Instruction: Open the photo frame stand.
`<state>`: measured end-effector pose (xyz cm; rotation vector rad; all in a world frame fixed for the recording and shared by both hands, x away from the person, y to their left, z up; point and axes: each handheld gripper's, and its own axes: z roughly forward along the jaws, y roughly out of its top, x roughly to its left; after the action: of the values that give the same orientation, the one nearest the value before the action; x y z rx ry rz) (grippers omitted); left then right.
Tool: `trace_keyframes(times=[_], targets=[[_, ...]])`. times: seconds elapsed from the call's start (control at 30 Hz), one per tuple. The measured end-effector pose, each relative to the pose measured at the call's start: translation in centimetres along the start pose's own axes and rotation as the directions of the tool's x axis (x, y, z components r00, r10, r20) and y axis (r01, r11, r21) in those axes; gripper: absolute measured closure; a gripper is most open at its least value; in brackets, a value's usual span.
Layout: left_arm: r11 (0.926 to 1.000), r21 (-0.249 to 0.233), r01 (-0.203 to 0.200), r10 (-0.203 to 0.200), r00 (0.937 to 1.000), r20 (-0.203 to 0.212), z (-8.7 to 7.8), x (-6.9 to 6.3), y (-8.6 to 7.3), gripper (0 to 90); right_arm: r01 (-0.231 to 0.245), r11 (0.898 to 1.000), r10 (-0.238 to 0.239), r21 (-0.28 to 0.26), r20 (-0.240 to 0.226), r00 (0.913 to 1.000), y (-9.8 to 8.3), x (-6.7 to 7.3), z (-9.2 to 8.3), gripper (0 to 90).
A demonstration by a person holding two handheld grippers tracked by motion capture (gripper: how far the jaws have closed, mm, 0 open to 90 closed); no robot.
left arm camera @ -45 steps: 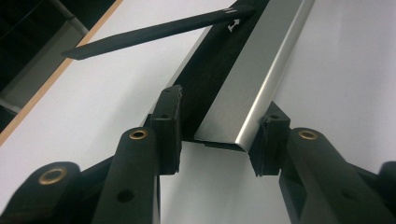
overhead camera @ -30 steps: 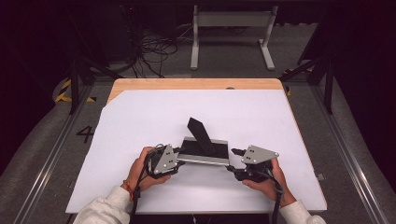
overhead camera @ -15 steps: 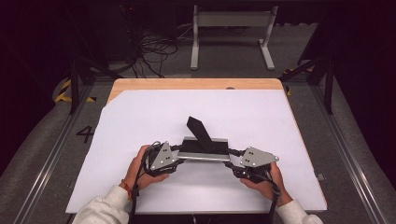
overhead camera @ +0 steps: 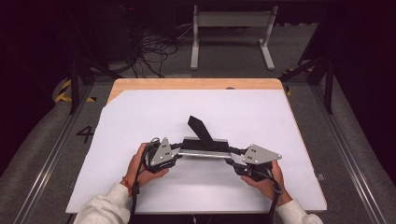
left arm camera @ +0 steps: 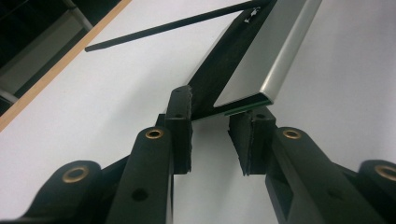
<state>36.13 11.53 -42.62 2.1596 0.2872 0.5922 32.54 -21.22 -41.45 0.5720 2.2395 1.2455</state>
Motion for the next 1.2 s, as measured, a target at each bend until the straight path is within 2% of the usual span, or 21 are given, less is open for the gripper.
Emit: trace_keyframes(times=[0.1,0.3,0.53,0.73,0.87,0.97,1.07,1.13,1.2], targets=[[0.9999,-0.009,0.012,-0.012,0.9999,0.007,-0.3,0.1,0.0,70.3,-0.001,1.0,0.0,-0.007,-0.006,1.0,0.1,0.1,-0.2,64.6],[0.9996,-0.025,0.009,-0.009,0.9999,0.015,-0.7,0.0,0.2,69.6,-0.001,1.0,0.0,-0.022,-0.026,0.9996,0.3,0.1,-0.6,66.9],[0.999,-0.041,0.018,-0.017,0.9995,0.028,-0.9,0.1,0.3,69.0,-0.01,1.0,0.009,-0.03,-0.026,0.9996,0.3,0.0,-0.8,67.1],[0.9964,-0.072,0.045,-0.042,0.9979,0.05,-0.7,0.3,0.5,68.9,-0.059,0.997,0.058,-0.049,-0.021,0.9981,0.4,-0.4,-0.8,67.7],[0.9976,-0.063,0.029,-0.026,0.9979,0.059,-0.5,0.2,0.7,70.6,-0.097,0.993,0.097,-0.065,-0.01,0.9952,0.3,-0.9,-0.9,73.9],[0.9981,-0.058,0.021,-0.018,0.9983,0.056,-0.4,0.2,0.8,71.3,-0.149,0.986,0.146,-0.076,-0.044,0.9883,-0.2,-1.6,-1.0,77.1],[0.9981,-0.06,0.015,-0.012,0.9986,0.052,-0.3,0.2,0.9,72.1,-0.134,0.989,0.131,-0.065,-0.043,0.9904,-0.1,-1.8,-0.9,76.9],[0.9979,-0.064,0.011,-0.007,0.9981,0.06,-0.1,0.1,1.0,72.0,-0.119,0.991,0.117,-0.057,-0.031,0.9926,0.0,-2.0,-0.7,70.0],[0.9976,-0.068,0.015,-0.01,0.9977,0.067,0.0,0.2,1.1,71.9,-0.093,0.995,0.092,-0.044,-0.028,0.9954,0.1,-2.1,-0.4,67.5]])
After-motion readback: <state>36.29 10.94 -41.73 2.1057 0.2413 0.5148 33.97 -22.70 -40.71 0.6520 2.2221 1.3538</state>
